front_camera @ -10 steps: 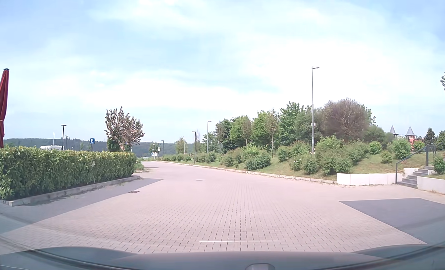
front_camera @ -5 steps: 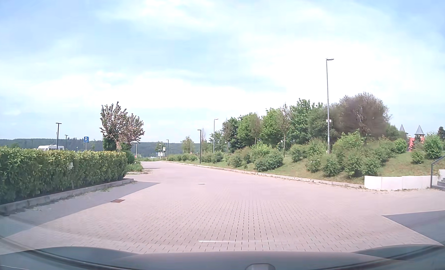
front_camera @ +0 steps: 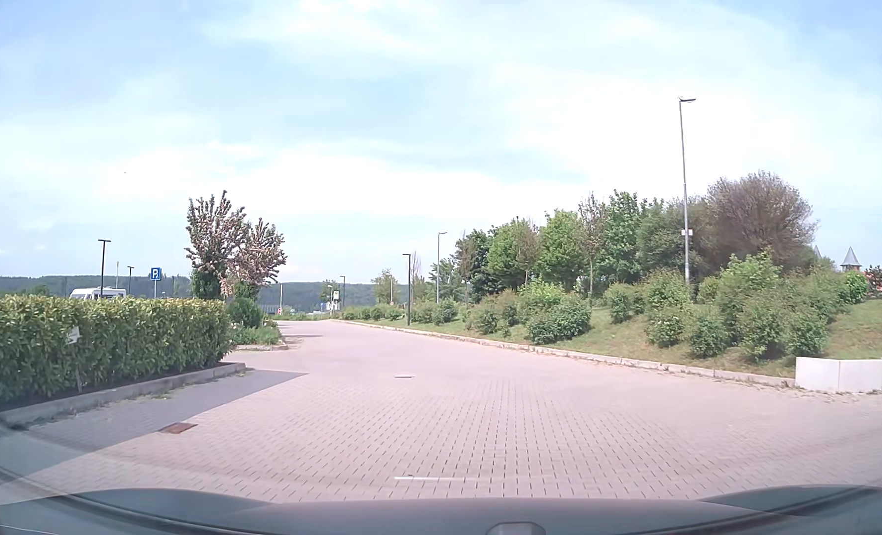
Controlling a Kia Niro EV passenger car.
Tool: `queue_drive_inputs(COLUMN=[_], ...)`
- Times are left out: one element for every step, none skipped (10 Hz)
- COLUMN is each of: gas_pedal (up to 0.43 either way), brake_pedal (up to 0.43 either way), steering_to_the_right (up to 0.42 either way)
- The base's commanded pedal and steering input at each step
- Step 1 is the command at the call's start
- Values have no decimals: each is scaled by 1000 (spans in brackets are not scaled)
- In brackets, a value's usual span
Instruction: Follow the waypoints while adhering to traffic rules and regulations
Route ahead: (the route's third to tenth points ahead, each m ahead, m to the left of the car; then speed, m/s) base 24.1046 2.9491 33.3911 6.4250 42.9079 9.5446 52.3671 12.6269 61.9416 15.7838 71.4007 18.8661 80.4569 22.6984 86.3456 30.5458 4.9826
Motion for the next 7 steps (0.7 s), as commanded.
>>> queue_drive_inputs(gas_pedal=[59, 47, 47, 47, 47, 47, 47], brake_pedal=[0, 0, 0, 0, 0, 0, 0], steering_to_the_right=[-43, -43, -43, -44, -43, -43, -43])
